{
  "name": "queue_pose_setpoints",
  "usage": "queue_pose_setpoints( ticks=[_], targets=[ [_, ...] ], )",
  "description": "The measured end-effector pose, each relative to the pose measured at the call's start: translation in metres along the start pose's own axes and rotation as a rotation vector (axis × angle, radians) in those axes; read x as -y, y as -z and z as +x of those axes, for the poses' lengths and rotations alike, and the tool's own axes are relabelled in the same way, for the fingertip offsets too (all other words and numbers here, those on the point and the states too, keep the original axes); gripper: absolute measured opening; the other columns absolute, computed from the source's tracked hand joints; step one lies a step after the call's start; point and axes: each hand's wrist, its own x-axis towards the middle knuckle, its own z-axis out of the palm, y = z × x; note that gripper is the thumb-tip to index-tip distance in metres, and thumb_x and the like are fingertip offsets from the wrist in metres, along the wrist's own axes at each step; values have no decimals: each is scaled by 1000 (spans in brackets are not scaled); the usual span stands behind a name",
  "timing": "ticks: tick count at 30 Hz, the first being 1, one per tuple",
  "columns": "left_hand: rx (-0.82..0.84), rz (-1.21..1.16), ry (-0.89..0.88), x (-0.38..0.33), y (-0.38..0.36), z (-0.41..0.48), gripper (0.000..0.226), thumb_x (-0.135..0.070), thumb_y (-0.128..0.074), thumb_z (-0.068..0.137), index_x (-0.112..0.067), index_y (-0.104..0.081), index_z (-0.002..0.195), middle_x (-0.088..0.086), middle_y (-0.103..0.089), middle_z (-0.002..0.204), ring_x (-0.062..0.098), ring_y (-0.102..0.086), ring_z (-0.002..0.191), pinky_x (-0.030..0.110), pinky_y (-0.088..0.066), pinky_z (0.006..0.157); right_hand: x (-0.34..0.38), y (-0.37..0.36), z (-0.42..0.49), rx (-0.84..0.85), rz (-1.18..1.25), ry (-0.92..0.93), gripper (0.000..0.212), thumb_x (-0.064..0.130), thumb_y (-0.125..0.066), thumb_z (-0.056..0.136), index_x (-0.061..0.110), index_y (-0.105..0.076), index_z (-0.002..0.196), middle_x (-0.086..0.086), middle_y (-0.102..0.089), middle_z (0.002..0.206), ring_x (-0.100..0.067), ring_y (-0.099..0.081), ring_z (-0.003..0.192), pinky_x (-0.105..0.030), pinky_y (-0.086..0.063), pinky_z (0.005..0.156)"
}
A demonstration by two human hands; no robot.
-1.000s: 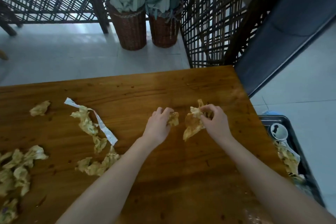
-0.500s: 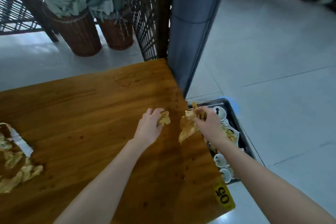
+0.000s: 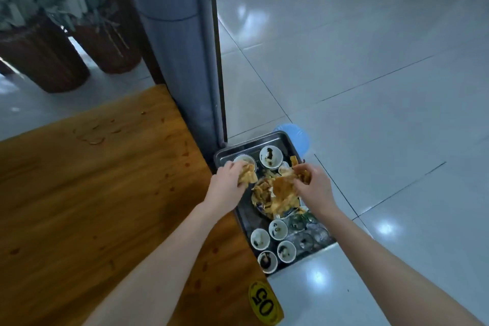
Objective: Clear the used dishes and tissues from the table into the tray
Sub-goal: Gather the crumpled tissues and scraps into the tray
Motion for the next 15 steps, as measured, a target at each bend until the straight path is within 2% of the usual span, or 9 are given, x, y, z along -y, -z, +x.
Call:
queue_pose_setpoints(
  ticks=[3,4,7,9,15],
  targets=[
    [64,-15,-5,-10,-20,16,49,-14,-57,90,-27,-43,135,-3,-49,127,17,-47,113,36,-43,97,-20,2,11,-3,-10,-39,21,7,-68,83,14,-65,102,7,-53,91,4,-49,78,-7,-38,72],
    [87,-20,-2,-13,-27,22,51,-12,-57,90,-27,-43,136,-2,-49,128,19,-47,116,38,-43,100,-25,1,14,2,-7,-53,21,7,-68,83,14,-65,103,6,-54,91,4,-49,78,-7,-39,74],
    [150,-39,-3,-22,-42,39,55,-10,-56,90,-28,-39,139,-1,-48,133,22,-47,120,38,-43,101,-36,-1,25,40,7,-89,21,7,-67,83,13,-66,103,2,-59,95,-8,-56,84,-25,-51,83],
    [191,-41,3,-26,-50,48,61,-11,-56,90,-29,-34,143,-1,-44,139,23,-47,124,39,-42,102,-41,-3,31,77,9,-111,22,8,-67,83,13,-66,104,0,-63,97,-14,-60,89,-32,-52,86],
    [202,1,31,-18,-56,60,67,-20,-61,89,-31,-28,146,-4,-34,151,21,-38,135,42,-33,110,-46,-4,40,137,7,-159,25,13,-63,85,16,-66,110,-1,-65,110,-17,-58,103,-35,-47,93]
  ],
)
